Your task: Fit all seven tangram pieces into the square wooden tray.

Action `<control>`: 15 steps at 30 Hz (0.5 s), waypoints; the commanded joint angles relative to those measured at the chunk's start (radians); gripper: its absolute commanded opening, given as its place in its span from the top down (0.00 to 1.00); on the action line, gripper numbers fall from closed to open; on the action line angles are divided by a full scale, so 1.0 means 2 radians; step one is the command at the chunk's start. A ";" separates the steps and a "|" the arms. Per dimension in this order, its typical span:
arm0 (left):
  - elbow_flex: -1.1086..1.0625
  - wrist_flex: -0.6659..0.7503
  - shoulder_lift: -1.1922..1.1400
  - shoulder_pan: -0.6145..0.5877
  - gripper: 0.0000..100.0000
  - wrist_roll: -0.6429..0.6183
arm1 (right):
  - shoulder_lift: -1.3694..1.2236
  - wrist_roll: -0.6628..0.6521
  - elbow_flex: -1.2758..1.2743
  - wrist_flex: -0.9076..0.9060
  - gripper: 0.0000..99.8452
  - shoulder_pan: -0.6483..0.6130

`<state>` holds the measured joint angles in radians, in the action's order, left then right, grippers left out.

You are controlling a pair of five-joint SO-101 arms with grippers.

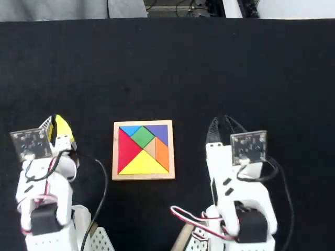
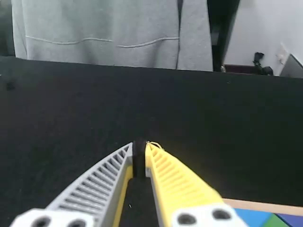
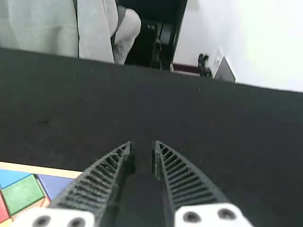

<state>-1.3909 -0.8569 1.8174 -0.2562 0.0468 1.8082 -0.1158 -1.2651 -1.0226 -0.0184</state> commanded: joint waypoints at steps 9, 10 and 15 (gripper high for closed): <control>-0.155 0.118 0.002 -0.008 0.94 -0.001 | 0.043 -0.005 -0.163 0.136 0.92 -0.005; -0.154 0.109 0.002 -0.008 0.94 -0.001 | 0.043 -0.005 -0.175 0.143 0.92 -0.005; -0.154 0.057 0.002 0.045 0.94 -0.001 | 0.042 -0.004 -0.209 0.164 0.92 0.009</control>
<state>-1.6794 -0.6774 1.8159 -0.2470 0.0468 1.8082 -0.1158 -1.6671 -0.7357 -0.0199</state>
